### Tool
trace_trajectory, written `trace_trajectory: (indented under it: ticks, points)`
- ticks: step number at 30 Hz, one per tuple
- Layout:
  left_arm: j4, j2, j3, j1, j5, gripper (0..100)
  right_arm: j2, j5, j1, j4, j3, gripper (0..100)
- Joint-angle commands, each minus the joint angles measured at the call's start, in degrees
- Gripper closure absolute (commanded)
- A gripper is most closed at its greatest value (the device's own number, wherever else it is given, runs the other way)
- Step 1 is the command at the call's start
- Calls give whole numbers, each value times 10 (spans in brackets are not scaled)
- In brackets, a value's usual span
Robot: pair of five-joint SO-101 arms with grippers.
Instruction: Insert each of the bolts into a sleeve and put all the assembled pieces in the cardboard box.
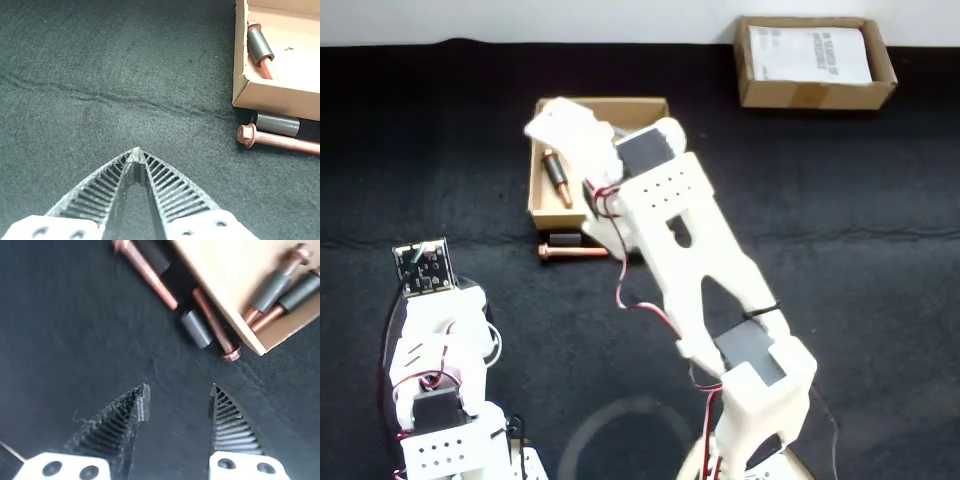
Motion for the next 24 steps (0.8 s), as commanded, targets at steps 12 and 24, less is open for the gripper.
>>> trace_trajectory:
  ticks: [12,24]
  points:
    - [-9,-16,11,-6,-4,976,-34,202,51,-135,144,819]
    - [-9,-16,11,-7,-4,976,109,204,51,-224,140,819]
